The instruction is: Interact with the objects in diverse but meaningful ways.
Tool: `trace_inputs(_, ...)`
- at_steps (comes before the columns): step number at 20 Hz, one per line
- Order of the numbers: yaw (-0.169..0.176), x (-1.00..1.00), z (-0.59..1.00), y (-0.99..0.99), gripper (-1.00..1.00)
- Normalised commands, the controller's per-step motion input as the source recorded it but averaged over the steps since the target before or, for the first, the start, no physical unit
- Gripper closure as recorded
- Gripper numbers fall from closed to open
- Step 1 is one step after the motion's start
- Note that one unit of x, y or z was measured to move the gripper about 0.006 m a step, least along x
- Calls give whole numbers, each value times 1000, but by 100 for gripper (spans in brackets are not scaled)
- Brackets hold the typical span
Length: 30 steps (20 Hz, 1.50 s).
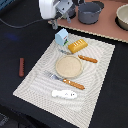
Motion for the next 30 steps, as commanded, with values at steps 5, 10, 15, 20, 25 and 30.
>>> trace_inputs(5,-1,-551,-73,-758,-100)
trace_inputs(10,-11,-601,-134,-747,-100)
trace_inputs(15,-20,-592,-139,-709,-100)
trace_inputs(20,-26,-532,-169,-678,-100)
trace_inputs(25,-46,-474,-230,-627,-100)
trace_inputs(30,-86,-302,-270,-481,-100)
